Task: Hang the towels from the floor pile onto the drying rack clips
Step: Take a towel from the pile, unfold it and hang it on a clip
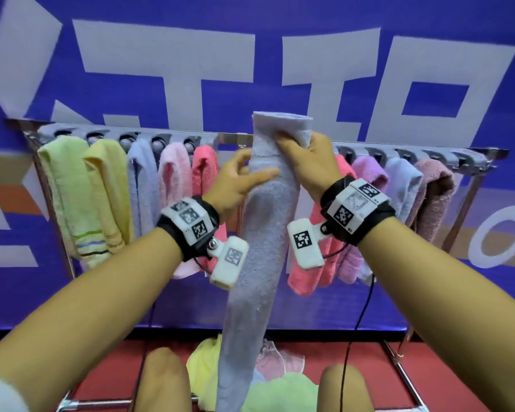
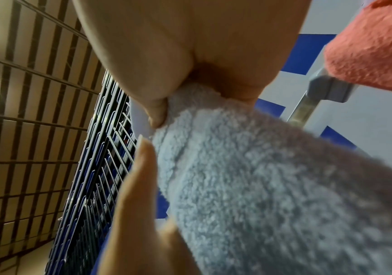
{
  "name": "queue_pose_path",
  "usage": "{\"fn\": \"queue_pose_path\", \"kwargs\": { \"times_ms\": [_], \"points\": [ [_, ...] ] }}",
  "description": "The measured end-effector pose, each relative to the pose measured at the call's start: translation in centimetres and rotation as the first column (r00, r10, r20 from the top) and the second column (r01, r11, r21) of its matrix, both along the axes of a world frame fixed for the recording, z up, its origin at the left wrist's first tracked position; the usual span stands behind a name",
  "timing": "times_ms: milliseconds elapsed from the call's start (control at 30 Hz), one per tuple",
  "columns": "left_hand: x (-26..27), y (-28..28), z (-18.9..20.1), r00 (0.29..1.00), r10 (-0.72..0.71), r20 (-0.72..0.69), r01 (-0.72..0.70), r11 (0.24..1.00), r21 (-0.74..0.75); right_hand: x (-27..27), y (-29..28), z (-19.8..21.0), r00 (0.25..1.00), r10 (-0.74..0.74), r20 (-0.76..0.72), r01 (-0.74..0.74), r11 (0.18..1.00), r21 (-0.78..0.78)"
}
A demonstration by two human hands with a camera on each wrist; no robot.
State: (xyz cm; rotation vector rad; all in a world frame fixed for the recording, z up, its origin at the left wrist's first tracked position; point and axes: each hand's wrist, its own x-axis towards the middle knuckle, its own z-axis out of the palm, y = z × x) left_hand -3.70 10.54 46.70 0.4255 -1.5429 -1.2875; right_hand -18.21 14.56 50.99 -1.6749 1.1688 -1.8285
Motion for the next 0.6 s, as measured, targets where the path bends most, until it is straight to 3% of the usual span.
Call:
{"fn": "queue_pose_path", "kwargs": {
  "times_ms": [133,300,433,533,600],
  "points": [
    [-0.2,0.5,-5.5,0.961,-0.2,0.188,0.175,0.974,0.144,0.4,-0.3,0.8,0.993,-0.113,-0.023,0.113,0.993,0.03],
    [1.1,0.3,-8.4,0.942,-0.136,0.308,0.058,0.967,0.25,-3.0,0.2,1.8,0.911,-0.409,-0.062,0.41,0.912,0.014],
    [2.4,0.2,-7.1,0.93,-0.182,0.32,0.102,0.962,0.252,-7.0,1.2,2.0,0.77,-0.624,-0.137,0.638,0.762,0.112],
    [2.6,0.4,-4.5,0.935,-0.183,0.304,0.121,0.969,0.213,-8.0,1.9,0.4,0.677,-0.652,-0.34,0.726,0.668,0.163],
    [2.0,1.0,-2.5,0.929,-0.202,0.311,0.146,0.97,0.194,-6.4,2.5,-1.2,0.654,-0.645,-0.395,0.72,0.691,0.063]
  ]
}}
